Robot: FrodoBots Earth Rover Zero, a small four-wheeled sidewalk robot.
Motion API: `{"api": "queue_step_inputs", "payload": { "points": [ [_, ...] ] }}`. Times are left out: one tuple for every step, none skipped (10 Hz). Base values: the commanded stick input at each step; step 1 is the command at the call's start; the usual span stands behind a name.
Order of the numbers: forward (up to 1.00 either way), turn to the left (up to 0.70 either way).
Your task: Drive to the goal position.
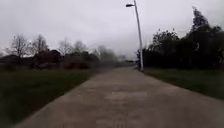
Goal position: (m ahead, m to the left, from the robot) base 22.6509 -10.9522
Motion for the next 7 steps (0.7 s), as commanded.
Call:
{"api": "queue_step_inputs", "payload": {
  "points": [
    [0.85,-0.33],
    [0.85,-0.33],
    [0.85,-0.33],
    [0.85,-0.33],
    [0.85,0.00],
    [0.85,0.00],
    [0.85,0.00]
  ]
}}
